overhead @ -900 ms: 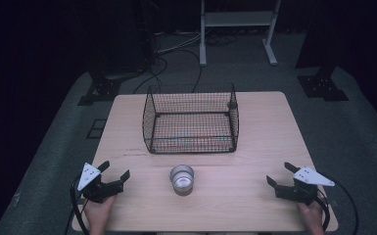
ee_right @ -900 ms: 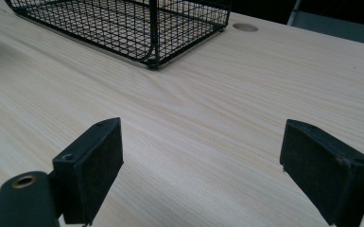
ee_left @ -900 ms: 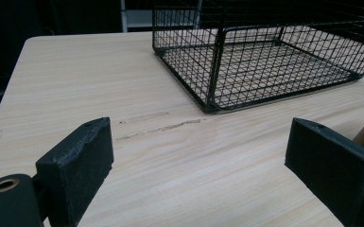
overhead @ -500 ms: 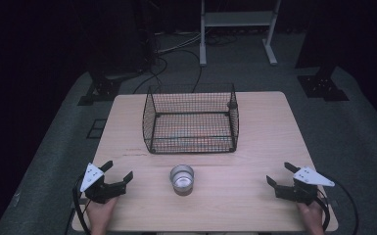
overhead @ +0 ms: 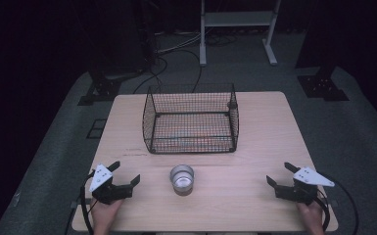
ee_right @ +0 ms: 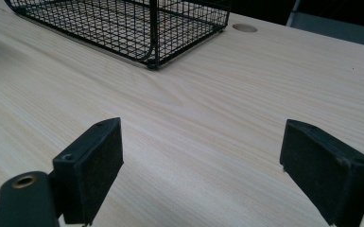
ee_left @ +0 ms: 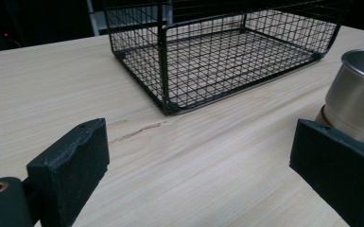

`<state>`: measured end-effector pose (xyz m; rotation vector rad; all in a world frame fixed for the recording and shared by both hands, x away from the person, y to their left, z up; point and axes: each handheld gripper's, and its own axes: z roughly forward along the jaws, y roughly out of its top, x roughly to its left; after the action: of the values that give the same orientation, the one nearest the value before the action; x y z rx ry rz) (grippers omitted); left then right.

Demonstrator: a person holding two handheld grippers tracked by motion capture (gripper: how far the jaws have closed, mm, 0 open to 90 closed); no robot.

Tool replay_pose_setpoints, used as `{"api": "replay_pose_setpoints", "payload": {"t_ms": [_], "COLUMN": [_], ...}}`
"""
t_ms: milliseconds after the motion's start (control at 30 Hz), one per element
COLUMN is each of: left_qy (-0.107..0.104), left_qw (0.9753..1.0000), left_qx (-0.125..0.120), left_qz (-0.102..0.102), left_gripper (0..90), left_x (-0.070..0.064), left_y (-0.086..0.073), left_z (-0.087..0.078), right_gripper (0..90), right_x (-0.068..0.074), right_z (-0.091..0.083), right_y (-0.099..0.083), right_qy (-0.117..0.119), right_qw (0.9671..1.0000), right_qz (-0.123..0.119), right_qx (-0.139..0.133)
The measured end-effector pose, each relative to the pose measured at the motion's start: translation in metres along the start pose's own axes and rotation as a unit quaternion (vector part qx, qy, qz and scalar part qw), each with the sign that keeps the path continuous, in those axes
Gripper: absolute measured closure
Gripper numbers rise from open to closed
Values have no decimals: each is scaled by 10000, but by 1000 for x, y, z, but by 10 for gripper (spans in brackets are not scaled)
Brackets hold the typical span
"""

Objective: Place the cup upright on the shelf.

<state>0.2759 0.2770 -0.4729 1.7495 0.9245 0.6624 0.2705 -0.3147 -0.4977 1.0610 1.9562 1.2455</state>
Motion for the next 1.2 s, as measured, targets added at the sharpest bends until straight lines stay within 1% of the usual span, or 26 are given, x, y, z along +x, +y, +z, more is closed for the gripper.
{"api": "replay_pose_setpoints", "payload": {"t_ms": [400,667,733,767,1000,1100,1200], "left_qy": [-205,-303,-384,-419,-563,-638,-690], "left_qw": [9997,9994,9990,9987,9976,9967,9962], "left_qx": [-108,-110,-77,-117,-105,-112,-108], "left_qz": [93,150,223,255,388,481,520], "left_gripper": [34,32,32,32,32,32,32], "left_x": [-7,-12,-13,-16,-23,-29,-32], "left_y": [4,5,7,9,12,14,15], "left_z": [1,3,3,3,5,7,8], "right_gripper": [133,133,133,133,133,133,133], "right_x": [0,0,0,0,0,0,0], "right_z": [0,0,0,0,0,0,0], "right_y": [0,0,0,0,0,0,0], "right_qy": [8,9,9,10,19,21,23], "right_qw": [10000,10000,10000,10000,10000,10000,10000], "right_qz": [2,-4,-5,-4,-4,-11,-11], "right_qx": [-5,-6,-4,-3,-5,-5,-5]}}
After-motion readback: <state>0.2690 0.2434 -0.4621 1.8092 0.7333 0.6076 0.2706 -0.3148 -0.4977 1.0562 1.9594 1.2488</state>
